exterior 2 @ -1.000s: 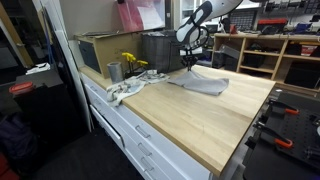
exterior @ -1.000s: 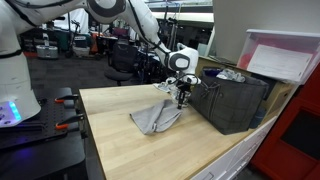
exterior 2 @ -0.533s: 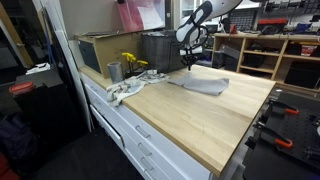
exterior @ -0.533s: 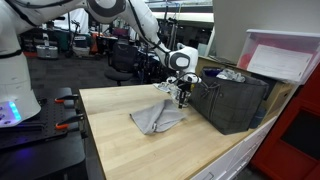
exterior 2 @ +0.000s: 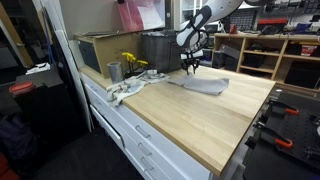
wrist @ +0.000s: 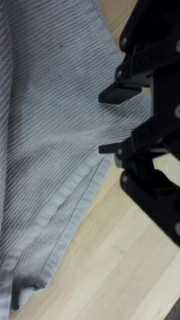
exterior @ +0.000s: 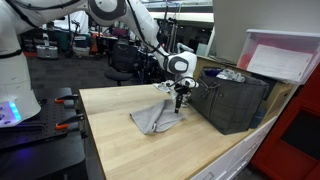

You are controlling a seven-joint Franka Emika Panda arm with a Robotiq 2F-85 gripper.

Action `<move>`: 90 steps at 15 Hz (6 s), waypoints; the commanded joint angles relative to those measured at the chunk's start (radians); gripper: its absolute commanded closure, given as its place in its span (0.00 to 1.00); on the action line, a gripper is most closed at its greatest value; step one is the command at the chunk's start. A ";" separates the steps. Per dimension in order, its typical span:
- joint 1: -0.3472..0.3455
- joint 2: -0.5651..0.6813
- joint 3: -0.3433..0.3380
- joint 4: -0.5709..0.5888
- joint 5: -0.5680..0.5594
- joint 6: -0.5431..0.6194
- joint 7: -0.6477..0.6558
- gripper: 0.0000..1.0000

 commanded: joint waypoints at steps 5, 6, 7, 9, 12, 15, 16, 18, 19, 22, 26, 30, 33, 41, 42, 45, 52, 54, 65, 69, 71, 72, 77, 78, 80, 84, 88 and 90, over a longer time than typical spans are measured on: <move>-0.001 0.006 -0.009 0.020 -0.011 -0.019 0.019 1.00; -0.001 0.005 -0.010 0.021 -0.011 -0.018 0.020 1.00; -0.001 0.005 -0.011 0.023 -0.011 -0.017 0.019 1.00; 0.000 0.004 -0.013 0.025 -0.013 -0.011 0.021 1.00; 0.004 0.000 -0.023 0.028 -0.018 0.002 0.030 1.00; 0.010 -0.005 -0.036 0.037 -0.025 0.017 0.038 1.00; 0.013 -0.003 -0.040 0.044 -0.032 0.021 0.040 1.00; 0.018 0.008 -0.047 0.075 -0.053 0.017 0.045 1.00; 0.022 0.010 -0.049 0.085 -0.067 0.017 0.049 1.00; 0.039 0.011 -0.056 0.106 -0.106 0.027 0.051 1.00; 0.058 0.014 -0.062 0.149 -0.149 0.029 0.069 1.00; 0.058 -0.015 -0.048 0.118 -0.137 0.043 0.065 0.59; 0.057 -0.048 -0.052 0.045 -0.127 0.067 0.095 0.37; -0.098 -0.193 0.075 -0.324 0.158 0.179 0.045 0.00; -0.124 -0.206 0.089 -0.370 0.206 0.204 0.027 0.00; -0.200 -0.256 0.130 -0.517 0.355 0.273 -0.048 0.00; -0.297 -0.357 0.161 -0.775 0.597 0.369 -0.250 0.00; -0.274 -0.374 0.140 -0.805 0.604 0.368 -0.263 0.00; -0.130 -0.390 0.035 -0.920 0.442 0.403 -0.181 0.00; -0.092 -0.381 0.009 -0.923 0.366 0.422 -0.145 0.00; -0.069 -0.379 -0.018 -0.930 0.313 0.422 -0.120 0.00; -0.055 -0.377 -0.037 -0.932 0.279 0.420 -0.111 0.00; -0.017 -0.372 -0.114 -0.934 0.150 0.420 -0.082 0.00; -0.012 -0.383 -0.125 -0.937 0.136 0.426 -0.078 0.00; -0.017 -0.433 -0.128 -0.946 0.136 0.427 -0.076 0.00; -0.041 -0.565 -0.085 -0.924 0.197 0.364 -0.066 0.00; -0.038 -0.521 -0.017 -0.766 0.271 0.282 0.034 0.00; -0.012 -0.466 -0.003 -0.689 0.245 0.274 0.103 0.00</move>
